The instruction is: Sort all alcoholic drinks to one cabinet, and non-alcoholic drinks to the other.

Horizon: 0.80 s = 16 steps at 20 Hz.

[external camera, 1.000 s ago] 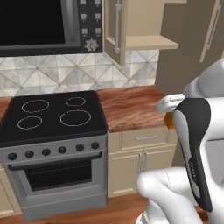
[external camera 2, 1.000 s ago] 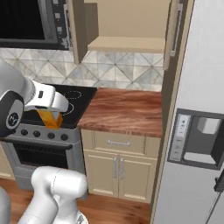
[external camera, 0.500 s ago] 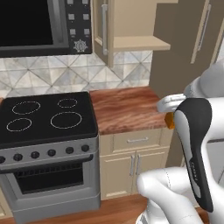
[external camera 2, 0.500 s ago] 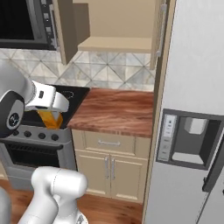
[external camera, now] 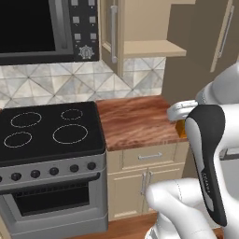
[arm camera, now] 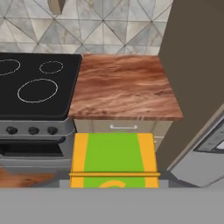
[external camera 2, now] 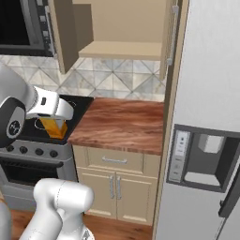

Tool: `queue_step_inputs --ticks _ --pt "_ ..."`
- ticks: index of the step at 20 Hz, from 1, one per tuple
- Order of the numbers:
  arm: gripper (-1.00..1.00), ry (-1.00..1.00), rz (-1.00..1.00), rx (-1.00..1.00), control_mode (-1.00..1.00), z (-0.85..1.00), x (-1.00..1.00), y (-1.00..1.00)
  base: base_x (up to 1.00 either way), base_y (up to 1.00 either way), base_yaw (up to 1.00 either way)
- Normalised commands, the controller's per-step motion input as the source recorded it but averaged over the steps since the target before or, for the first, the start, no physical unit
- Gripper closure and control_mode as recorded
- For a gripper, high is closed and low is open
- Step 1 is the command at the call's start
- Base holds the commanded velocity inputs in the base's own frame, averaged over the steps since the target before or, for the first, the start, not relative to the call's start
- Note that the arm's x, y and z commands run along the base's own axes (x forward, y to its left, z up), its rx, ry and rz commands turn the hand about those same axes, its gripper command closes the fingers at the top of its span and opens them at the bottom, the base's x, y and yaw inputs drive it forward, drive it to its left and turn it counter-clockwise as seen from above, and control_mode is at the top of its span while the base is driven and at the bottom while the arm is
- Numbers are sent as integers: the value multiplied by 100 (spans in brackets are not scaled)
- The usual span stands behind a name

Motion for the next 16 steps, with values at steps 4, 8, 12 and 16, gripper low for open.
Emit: queue_step_inputs --ticks 4,8,12,16 --pt "100 0 0 0 100 0 0 0 40 -22 0" --pt "100 0 0 0 100 0 0 0 39 -24 0" --pt "100 0 0 0 100 0 0 0 39 -28 0" --pt "100 0 0 0 100 0 0 0 38 -31 0"
